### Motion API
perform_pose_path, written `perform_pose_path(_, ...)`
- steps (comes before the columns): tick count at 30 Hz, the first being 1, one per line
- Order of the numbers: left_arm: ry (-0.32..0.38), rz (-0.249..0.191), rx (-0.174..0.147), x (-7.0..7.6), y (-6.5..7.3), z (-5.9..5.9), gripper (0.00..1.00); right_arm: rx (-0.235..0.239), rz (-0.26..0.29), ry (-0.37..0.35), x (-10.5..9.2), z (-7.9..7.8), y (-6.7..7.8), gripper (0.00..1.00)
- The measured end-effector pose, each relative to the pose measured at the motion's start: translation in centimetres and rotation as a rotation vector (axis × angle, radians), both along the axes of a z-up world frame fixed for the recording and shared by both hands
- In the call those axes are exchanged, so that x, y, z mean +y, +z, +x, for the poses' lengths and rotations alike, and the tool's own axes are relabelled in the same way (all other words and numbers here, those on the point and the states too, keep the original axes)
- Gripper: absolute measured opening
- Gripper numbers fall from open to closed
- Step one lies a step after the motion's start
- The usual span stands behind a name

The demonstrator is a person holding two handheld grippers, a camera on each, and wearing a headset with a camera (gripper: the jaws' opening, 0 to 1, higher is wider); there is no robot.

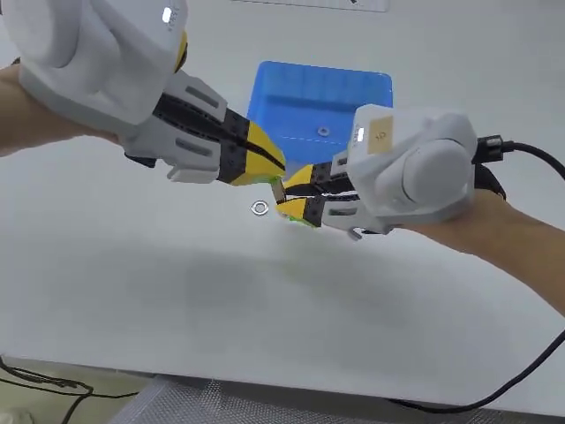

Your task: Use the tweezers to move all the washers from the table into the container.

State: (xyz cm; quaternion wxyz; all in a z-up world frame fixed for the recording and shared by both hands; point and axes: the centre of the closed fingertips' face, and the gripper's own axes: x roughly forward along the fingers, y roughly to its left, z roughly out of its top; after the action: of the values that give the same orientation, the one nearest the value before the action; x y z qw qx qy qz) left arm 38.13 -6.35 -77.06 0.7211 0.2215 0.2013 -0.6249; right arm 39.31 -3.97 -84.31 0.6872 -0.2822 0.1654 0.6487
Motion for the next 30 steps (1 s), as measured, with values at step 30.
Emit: perform_pose_path(30,-0.095,0.031,-0.170,-0.9,7.6,4.1,0.05,-0.185,0.069,-0.034,-1.0,5.0,8.2,0.09)
